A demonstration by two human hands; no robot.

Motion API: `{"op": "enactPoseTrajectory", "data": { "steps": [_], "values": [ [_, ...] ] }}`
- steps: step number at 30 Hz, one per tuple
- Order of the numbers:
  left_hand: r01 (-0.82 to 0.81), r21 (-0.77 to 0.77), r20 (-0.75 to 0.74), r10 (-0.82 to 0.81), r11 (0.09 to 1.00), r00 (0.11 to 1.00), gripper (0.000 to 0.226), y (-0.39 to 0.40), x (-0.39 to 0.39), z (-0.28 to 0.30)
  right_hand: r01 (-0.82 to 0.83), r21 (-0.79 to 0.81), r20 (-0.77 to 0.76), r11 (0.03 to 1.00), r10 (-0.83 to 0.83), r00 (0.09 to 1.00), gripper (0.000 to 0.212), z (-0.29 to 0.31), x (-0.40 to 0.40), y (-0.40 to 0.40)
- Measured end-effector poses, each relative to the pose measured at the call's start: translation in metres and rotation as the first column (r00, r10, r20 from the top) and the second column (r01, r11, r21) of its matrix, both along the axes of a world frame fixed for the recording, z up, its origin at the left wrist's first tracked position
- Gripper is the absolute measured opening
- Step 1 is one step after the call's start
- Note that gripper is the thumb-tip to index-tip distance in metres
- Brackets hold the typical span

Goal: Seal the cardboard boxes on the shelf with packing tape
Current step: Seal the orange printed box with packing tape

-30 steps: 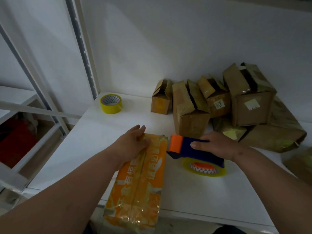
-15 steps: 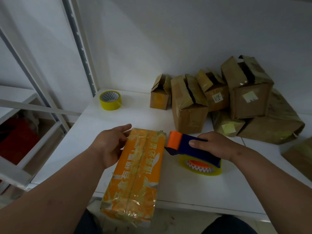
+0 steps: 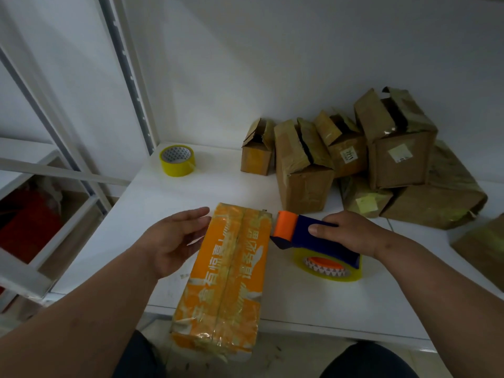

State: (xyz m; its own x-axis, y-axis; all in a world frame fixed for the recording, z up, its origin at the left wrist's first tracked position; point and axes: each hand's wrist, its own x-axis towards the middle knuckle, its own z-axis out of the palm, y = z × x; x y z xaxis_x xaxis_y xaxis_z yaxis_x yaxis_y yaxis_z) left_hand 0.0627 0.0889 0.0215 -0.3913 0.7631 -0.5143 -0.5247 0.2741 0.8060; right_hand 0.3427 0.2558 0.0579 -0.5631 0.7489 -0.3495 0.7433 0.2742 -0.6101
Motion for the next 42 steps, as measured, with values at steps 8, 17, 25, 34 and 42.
{"op": "enactPoseTrajectory", "data": {
  "steps": [8, 17, 25, 34, 42],
  "values": [
    [-0.127, -0.132, -0.520, 0.041, 0.983, 0.853, 0.023, -0.004, 0.006, -0.010, -0.030, 0.029, 0.041, 0.999, 0.029, 0.999, 0.031, 0.005, -0.003, 0.002],
    [0.306, -0.621, -0.779, -0.612, 0.721, -0.138, 0.084, 0.027, 0.046, 0.011, -0.093, 0.058, 0.074, 0.994, 0.089, 0.993, 0.032, 0.012, -0.005, 0.004],
    [0.337, -0.591, -0.792, -0.606, 0.733, -0.073, 0.082, 0.020, 0.039, 0.011, -0.035, -0.020, -0.060, 0.999, 0.033, 0.998, 0.031, 0.005, 0.016, 0.004],
    [0.348, -0.584, -0.798, -0.597, 0.734, -0.080, 0.081, 0.020, 0.039, 0.011, -0.020, -0.042, -0.091, 0.999, 0.016, 0.996, 0.035, 0.005, 0.025, 0.000],
    [0.363, -0.567, -0.807, -0.587, 0.739, -0.064, 0.081, 0.019, 0.038, 0.010, 0.002, -0.041, -0.140, 0.999, -0.007, 0.990, 0.047, 0.008, 0.022, 0.001]
  ]
}}
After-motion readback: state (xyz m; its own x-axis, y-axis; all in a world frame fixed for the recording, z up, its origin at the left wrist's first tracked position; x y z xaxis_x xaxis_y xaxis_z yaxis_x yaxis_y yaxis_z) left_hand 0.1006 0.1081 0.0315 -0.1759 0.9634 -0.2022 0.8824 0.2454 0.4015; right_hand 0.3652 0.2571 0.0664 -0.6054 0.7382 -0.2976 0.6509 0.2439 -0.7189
